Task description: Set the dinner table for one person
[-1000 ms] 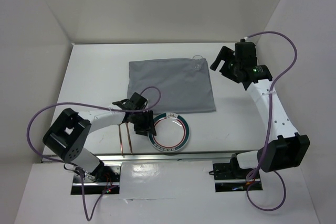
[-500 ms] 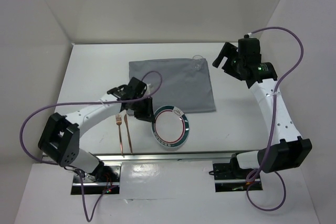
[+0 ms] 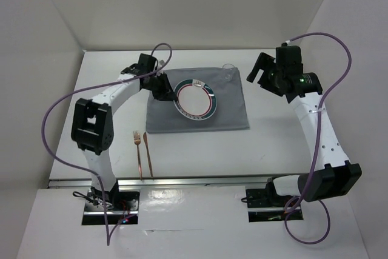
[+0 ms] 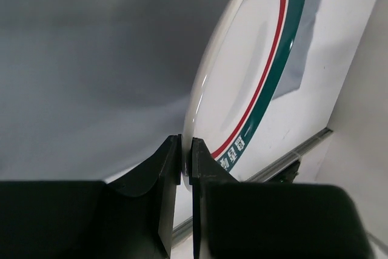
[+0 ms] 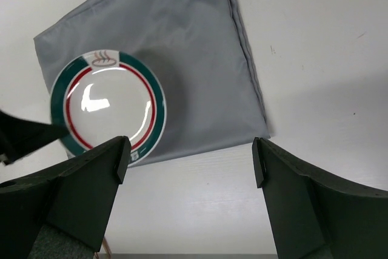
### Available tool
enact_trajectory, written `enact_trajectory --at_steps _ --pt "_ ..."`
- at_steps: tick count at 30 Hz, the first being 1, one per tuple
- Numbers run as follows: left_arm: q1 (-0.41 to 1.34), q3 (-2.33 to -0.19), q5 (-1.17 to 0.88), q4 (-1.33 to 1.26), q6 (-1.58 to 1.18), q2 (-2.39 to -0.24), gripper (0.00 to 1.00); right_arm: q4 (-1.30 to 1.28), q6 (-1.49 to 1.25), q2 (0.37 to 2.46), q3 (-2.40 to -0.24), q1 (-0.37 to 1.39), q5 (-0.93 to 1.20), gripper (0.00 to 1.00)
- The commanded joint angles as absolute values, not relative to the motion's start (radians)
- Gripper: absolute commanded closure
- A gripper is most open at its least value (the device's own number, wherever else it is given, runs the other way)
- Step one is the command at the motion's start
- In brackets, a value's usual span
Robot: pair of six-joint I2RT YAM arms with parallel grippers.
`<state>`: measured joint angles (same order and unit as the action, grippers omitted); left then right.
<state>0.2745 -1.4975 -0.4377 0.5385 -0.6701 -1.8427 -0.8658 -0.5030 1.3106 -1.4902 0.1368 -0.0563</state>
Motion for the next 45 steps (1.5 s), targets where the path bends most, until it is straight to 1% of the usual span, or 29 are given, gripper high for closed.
enact_trajectory --at_steps 1,6,9,13,19,23,24,25,27,28,29,30,31,32,33,36,38,40,42,43,45 --pt "0.267 -1.589 -0.555 0.468 -0.727 -1.916 1.0 -0.887 -0.489 1.276 -1.485 0.13 -0.049 0.06" --pt "0.242 -1.614 -0.583 0.376 -0.764 -2.008 1.0 -0.896 -0.48 1.287 -1.485 0.13 -0.04 0.06" --pt "0.233 -1.628 -0.603 0.376 -0.773 -2.051 1.0 -0.896 -0.471 1.287 -1.476 0.13 -0.04 0.06" --pt "0.224 -1.614 -0.614 0.321 -0.794 -2.071 1.0 -0.896 -0.471 1.287 -1.454 0.13 -0.04 0.06" --pt "0.195 -1.649 -0.632 0.321 -0.795 -2.154 1.0 -0.876 -0.471 1.296 -1.427 0.13 -0.031 0.06" --pt "0.195 -1.71 -0.586 0.409 -0.749 -2.192 1.0 -0.876 -0.471 1.296 -1.427 0.13 -0.031 0.06" --pt "0.195 -1.735 -0.545 0.437 -0.739 -2.192 0.86 -0.867 -0.471 1.296 -1.427 0.13 -0.022 0.06" --pt "0.195 -1.735 -0.525 0.486 -0.739 -2.201 0.81 -0.867 -0.471 1.296 -1.417 0.13 -0.021 0.06" --pt "0.195 -1.735 -0.491 0.495 -0.727 -2.189 0.65 -0.867 -0.471 1.296 -1.417 0.13 -0.021 0.06" --pt "0.195 -1.709 -0.465 0.495 -0.718 -2.189 0.5 -0.867 -0.471 1.296 -1.417 0.13 -0.021 0.06" --pt "0.195 -1.709 -0.456 0.509 -0.718 -2.175 0.42 -0.867 -0.471 1.296 -1.417 0.13 -0.021 0.06" --pt "0.195 -1.709 -0.433 0.52 -0.706 -2.165 0.39 -0.867 -0.471 1.296 -1.417 0.13 -0.021 0.06" --pt "0.204 -1.709 -0.417 0.532 -0.695 -2.164 0.25 -0.867 -0.471 1.296 -1.408 0.13 -0.021 0.06" --pt "0.204 -1.709 -0.407 0.551 -0.686 -2.152 0.21 -0.867 -0.471 1.296 -1.408 0.13 -0.011 0.06" --pt "0.204 -1.709 -0.397 0.551 -0.677 -2.152 0.2 -0.856 -0.48 1.296 -1.408 0.13 -0.011 0.06" --pt "0.224 -1.762 -0.356 0.622 -0.653 -2.129 0.04 -0.856 -0.48 1.296 -1.397 0.13 0.0 0.06" --pt "0.233 -1.816 -0.29 0.673 -0.627 -2.12 0.0 -0.856 -0.48 1.296 -1.407 0.13 0.0 0.06" --pt "0.242 -1.853 -0.233 0.76 -0.603 -2.094 0.0 -0.856 -0.48 1.296 -1.407 0.13 0.0 0.06" --pt "0.253 -1.867 -0.111 0.808 -0.594 -2.018 0.0 -0.856 -0.48 1.287 -1.407 0.13 0.0 0.06" --pt "0.253 -1.849 -0.077 0.808 -0.604 -1.973 0.02 -0.856 -0.48 1.287 -1.407 0.13 0.0 0.06" --pt "0.264 -1.699 -0.009 0.769 -0.615 -1.866 0.06 -0.847 -0.48 1.278 -1.388 0.13 -0.014 0.06"
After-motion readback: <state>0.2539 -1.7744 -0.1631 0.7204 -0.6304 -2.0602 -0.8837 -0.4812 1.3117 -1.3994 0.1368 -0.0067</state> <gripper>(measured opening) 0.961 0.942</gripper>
